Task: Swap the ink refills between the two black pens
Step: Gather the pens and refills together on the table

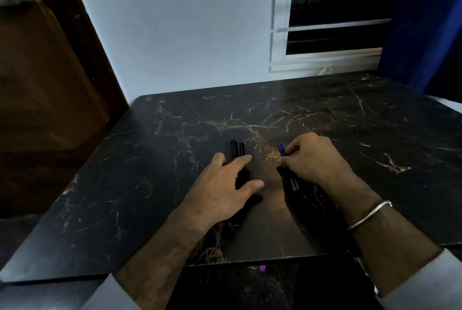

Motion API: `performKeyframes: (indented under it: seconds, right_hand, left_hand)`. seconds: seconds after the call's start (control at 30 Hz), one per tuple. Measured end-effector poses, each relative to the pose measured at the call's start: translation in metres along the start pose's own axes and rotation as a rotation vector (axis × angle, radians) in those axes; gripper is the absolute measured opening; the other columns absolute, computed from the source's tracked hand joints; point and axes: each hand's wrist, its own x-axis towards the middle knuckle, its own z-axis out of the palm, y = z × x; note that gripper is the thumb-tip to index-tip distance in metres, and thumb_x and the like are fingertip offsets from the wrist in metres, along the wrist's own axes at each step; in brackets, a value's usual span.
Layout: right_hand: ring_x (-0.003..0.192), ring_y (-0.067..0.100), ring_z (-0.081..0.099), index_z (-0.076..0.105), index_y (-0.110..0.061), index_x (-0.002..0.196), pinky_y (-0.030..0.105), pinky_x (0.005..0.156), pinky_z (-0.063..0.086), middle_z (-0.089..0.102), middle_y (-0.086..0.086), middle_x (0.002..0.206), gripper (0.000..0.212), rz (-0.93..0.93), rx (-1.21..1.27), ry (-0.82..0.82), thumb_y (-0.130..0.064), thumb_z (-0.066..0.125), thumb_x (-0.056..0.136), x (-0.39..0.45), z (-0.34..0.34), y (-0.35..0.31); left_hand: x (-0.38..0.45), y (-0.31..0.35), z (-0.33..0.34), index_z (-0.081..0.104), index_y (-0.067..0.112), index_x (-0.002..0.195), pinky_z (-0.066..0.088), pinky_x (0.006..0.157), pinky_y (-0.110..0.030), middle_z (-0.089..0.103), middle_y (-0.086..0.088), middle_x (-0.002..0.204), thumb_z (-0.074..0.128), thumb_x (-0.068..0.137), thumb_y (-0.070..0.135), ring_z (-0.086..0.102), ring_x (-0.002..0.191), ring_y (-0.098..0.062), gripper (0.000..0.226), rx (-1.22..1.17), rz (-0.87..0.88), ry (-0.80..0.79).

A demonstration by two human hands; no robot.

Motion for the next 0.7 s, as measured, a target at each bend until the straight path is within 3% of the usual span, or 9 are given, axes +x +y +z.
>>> performKeyframes:
  seconds: [0.17,0.23,0.37,0.6,0.7]
  right_hand:
    - [0.08,0.005,0.06,0.067,-0.022,0.107,0.024,0.067,0.05,0.063,-0.006,0.091,0.025,-0.026,0.033,-0.048,-0.03,0.073,0.084,-0.004,-0.004,0.004]
    - [0.08,0.003,0.057,0.065,-0.025,0.113,0.021,0.063,0.045,0.059,-0.008,0.091,0.03,-0.047,0.027,-0.075,-0.03,0.072,0.084,-0.005,-0.004,0.003]
    - [0.091,0.01,0.06,0.067,-0.028,0.113,0.026,0.073,0.048,0.064,-0.005,0.101,0.032,-0.074,0.0,-0.051,-0.034,0.073,0.082,-0.006,-0.001,0.003]
    - [0.082,0.004,0.052,0.068,-0.033,0.11,0.021,0.061,0.041,0.052,-0.012,0.087,0.027,-0.1,-0.027,-0.043,-0.036,0.072,0.083,-0.004,0.003,0.004]
    - [0.079,0.004,0.054,0.068,-0.033,0.109,0.019,0.056,0.041,0.058,-0.007,0.097,0.026,-0.093,-0.007,-0.051,-0.035,0.073,0.083,-0.004,0.002,0.004]
  left_hand:
    - [-0.015,-0.006,-0.011,0.028,0.045,0.148,0.046,0.095,-0.03,0.036,0.009,0.13,0.064,0.077,0.066,0.044,0.118,-0.012,0.082,-0.06,0.012,-0.091]
    - [-0.016,-0.007,-0.011,0.032,0.042,0.148,0.046,0.095,-0.029,0.037,0.01,0.126,0.067,0.078,0.062,0.045,0.114,-0.01,0.081,-0.057,0.03,-0.074]
    - [-0.015,-0.005,-0.009,0.038,0.036,0.147,0.042,0.083,-0.021,0.042,0.009,0.118,0.068,0.082,0.054,0.047,0.102,-0.007,0.074,-0.051,0.054,-0.009]
    - [-0.012,-0.003,-0.009,0.039,0.036,0.146,0.038,0.077,-0.017,0.042,0.011,0.111,0.067,0.084,0.051,0.045,0.093,-0.006,0.07,-0.051,0.049,0.018]
    - [-0.014,-0.003,-0.01,0.038,0.038,0.146,0.04,0.08,-0.019,0.042,0.011,0.113,0.068,0.083,0.052,0.046,0.095,-0.006,0.07,-0.057,0.051,0.011]
